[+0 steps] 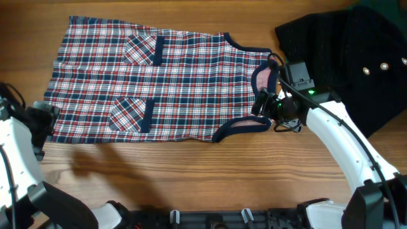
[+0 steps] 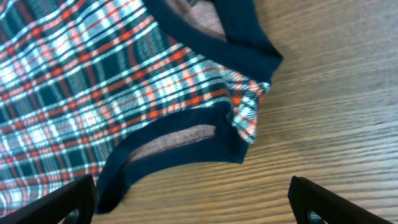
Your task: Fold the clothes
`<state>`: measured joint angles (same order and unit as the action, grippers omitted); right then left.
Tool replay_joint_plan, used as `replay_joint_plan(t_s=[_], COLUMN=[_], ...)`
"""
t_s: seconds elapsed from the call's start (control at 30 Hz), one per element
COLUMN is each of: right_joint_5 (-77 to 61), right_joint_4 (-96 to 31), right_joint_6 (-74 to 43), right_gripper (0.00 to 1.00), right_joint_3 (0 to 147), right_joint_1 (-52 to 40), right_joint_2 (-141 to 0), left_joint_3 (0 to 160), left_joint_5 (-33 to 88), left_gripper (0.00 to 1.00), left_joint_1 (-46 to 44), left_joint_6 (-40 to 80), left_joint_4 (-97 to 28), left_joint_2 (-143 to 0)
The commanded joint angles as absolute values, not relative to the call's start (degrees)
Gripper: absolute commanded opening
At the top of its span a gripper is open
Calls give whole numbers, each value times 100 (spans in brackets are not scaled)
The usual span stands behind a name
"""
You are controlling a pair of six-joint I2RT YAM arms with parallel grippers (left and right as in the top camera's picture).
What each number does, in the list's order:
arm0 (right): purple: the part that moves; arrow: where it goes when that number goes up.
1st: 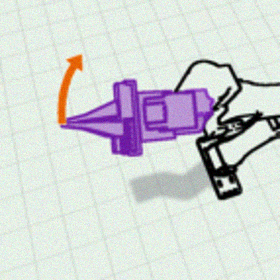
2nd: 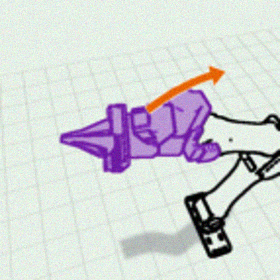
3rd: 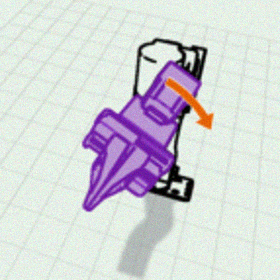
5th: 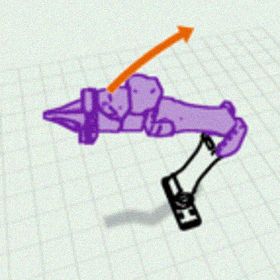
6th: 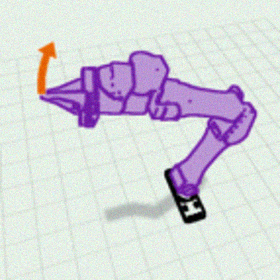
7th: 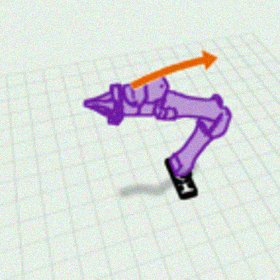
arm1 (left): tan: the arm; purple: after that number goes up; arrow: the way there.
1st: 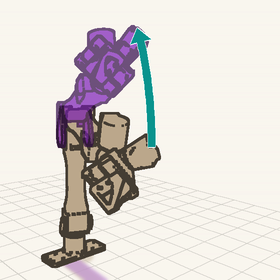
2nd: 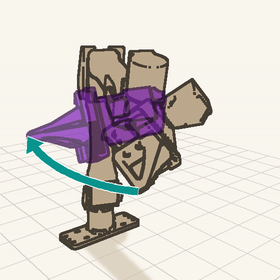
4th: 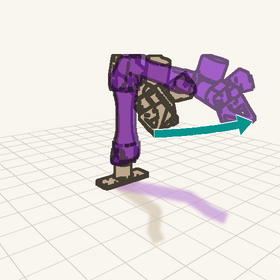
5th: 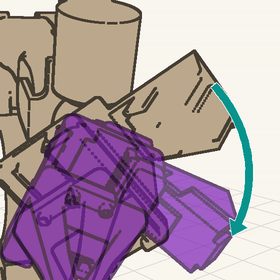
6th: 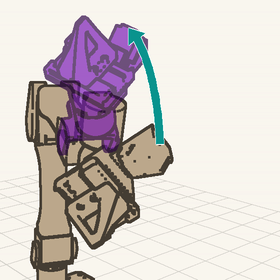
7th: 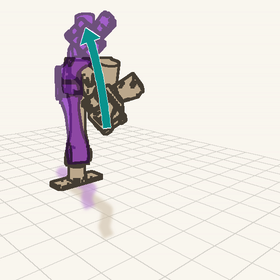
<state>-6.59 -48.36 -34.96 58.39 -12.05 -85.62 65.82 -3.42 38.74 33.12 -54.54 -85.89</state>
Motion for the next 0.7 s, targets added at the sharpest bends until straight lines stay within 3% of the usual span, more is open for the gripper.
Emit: replay_joint_plan(t_s=[0.0, 0.23, 0.67], right_joint_5=[-639, -773, -869], right_joint_4=[-4622, -4007, -3962], right_joint_6=[-3872, -3715, -3747], right_gripper=[100, 100, 100], right_joint_3=[5625, 5424, 5131], right_joint_1=[-781, -668, -687], right_joint_2=[-8816, -8917, -9056], left_joint_3=[6556, 6552, 6545], left_joint_5=[-331, -445, -530], left_gripper=[100, 100, 100], left_joint_1=[4211, 4316, 4316], left_joint_6=[3693, 3693, 3686], left_joint_4=[-5328, -4864, -4213], left_joint_2=[-8696, -8927, -10138])
